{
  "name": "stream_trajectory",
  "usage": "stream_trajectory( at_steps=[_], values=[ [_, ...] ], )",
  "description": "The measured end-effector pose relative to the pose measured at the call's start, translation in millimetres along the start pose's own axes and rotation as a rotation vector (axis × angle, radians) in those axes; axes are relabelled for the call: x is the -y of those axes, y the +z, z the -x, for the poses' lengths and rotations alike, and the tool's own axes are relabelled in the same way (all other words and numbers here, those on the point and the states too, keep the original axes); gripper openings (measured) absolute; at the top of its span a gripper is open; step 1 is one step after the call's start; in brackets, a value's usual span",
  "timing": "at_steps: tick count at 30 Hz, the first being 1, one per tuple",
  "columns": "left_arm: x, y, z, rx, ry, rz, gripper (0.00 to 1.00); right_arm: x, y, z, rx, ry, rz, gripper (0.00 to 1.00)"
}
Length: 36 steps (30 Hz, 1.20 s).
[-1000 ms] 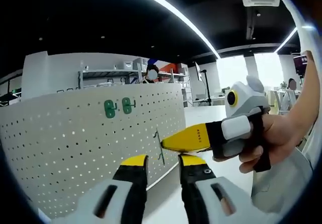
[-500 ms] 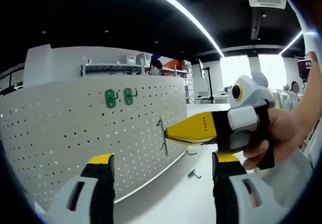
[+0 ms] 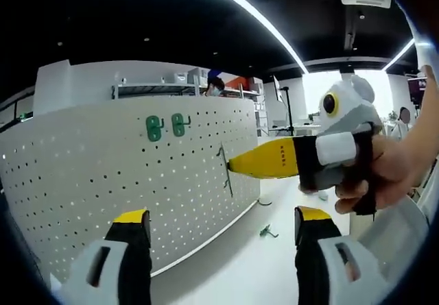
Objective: Insert the hook assembly into the mounting plate slot until the hook locks in place.
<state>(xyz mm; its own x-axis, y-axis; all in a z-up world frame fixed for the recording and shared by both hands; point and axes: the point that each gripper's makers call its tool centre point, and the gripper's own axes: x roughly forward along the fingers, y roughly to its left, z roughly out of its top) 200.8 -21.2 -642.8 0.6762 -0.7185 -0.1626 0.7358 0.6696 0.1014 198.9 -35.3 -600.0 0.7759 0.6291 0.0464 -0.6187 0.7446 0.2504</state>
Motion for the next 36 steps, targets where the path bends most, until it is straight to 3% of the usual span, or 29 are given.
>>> stream_trajectory(
  at_steps=[12,24,36],
  values=[
    [-0.9,-2.1,0,-0.010,0.001,0.001,0.87,2,3.9,-3,0.013,-0.003,-0.030,0.00],
    [-3.7,-5.5,9,0.005,0.012,0.009,0.86,38,25.4,-7,0.036,-0.110,0.024,0.00],
    [-15.1,-10.9,21,0.001,0.047,0.028,0.85,63,42.8,-11,0.059,-0.170,0.052,0.00]
  ],
)
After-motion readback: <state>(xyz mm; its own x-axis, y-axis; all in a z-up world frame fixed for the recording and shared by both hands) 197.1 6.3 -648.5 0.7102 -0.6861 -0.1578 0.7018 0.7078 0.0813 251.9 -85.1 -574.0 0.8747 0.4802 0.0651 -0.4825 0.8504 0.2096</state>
